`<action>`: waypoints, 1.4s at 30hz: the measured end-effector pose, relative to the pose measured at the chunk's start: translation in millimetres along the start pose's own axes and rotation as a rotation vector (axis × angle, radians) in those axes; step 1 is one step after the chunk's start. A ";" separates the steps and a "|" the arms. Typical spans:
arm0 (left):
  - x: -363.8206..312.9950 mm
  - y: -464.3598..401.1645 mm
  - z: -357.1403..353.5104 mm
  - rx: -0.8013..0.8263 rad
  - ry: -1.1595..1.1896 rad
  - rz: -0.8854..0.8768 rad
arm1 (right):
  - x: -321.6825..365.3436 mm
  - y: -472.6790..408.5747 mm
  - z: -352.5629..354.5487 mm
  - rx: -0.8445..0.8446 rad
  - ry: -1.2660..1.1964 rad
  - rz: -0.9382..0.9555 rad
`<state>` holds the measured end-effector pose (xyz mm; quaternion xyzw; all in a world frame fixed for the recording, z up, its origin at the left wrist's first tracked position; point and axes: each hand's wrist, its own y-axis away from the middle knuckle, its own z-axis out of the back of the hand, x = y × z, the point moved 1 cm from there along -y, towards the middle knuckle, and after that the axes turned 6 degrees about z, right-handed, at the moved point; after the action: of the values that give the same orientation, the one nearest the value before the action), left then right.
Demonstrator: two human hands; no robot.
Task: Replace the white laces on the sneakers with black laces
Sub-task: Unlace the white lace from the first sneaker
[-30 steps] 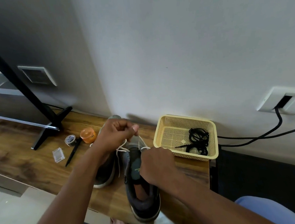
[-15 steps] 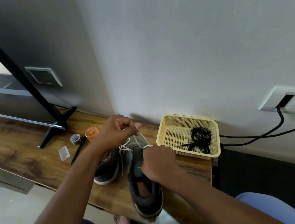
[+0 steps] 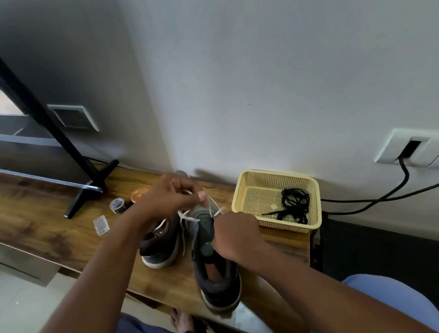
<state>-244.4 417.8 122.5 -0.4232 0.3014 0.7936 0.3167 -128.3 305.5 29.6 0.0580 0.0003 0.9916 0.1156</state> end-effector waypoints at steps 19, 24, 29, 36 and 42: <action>0.1 10.9 11.0 -0.018 0.417 -0.161 | 6.1 6.9 7.0 0.004 -0.016 0.001; -2.1 9.0 1.5 0.075 0.500 -0.182 | 6.4 5.1 6.4 0.000 -0.003 0.006; 2.4 3.9 -4.0 0.144 0.531 -0.165 | 4.1 4.2 3.4 -0.018 -0.017 0.008; 14.1 3.3 -5.1 0.417 0.446 -0.008 | -3.2 -0.6 -0.3 0.016 -0.131 -0.046; 12.7 4.6 -4.0 0.435 0.368 0.065 | -2.9 -3.1 -5.4 -0.003 -0.185 -0.107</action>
<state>-251.6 415.1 110.7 -0.4724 0.5302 0.6299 0.3145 -125.4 307.9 23.9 0.1489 -0.0088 0.9744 0.1681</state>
